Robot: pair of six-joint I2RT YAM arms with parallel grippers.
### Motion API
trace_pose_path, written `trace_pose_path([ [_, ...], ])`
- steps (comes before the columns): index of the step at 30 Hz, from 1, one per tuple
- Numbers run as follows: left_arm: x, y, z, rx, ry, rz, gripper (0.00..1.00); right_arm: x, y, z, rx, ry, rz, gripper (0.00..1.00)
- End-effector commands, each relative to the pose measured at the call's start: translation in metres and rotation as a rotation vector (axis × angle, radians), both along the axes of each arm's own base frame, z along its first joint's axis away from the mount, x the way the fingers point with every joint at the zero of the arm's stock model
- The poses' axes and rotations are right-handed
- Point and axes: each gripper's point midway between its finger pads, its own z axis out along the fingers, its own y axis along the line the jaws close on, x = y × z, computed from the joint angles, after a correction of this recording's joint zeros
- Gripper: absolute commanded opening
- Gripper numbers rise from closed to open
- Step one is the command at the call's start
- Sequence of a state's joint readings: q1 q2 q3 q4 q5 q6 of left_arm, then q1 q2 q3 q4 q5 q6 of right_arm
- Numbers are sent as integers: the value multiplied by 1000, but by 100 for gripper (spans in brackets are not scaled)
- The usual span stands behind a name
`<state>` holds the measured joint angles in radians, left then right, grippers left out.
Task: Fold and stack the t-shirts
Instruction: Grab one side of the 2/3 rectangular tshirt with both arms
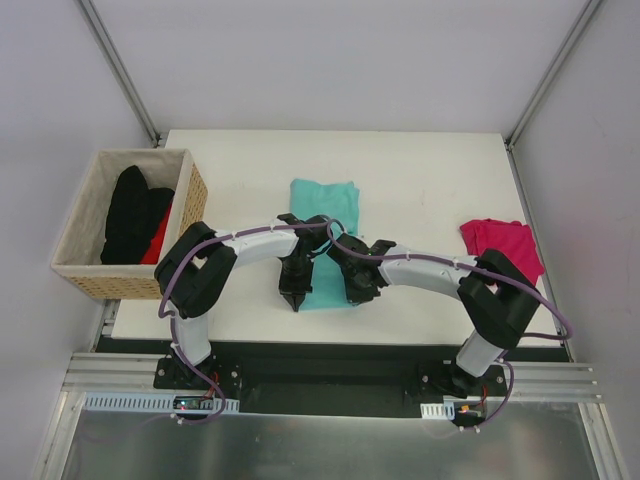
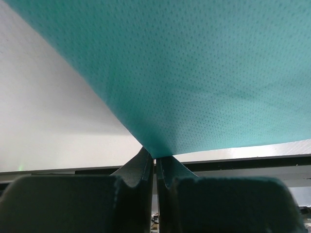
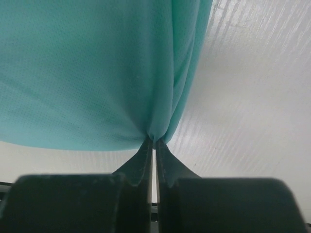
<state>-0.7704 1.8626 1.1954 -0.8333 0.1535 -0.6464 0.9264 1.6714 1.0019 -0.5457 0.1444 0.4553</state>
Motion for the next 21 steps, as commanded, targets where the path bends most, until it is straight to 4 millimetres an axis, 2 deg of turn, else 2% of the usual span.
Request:
trace_pose_path([
  [1, -4, 8, 13, 19, 10, 36, 0, 0, -4, -6, -22, 5, -16, 1],
  [8, 6, 7, 27, 13, -47, 43, 0, 6, -14, 8, -73, -29, -18, 1],
  [15, 23, 1, 54, -7, -137, 45, 0, 21, -18, 41, -83, -128, -35, 1],
  [21, 30, -2, 70, -21, -175, 42, 0, 26, -21, 65, -86, -183, -39, 1],
])
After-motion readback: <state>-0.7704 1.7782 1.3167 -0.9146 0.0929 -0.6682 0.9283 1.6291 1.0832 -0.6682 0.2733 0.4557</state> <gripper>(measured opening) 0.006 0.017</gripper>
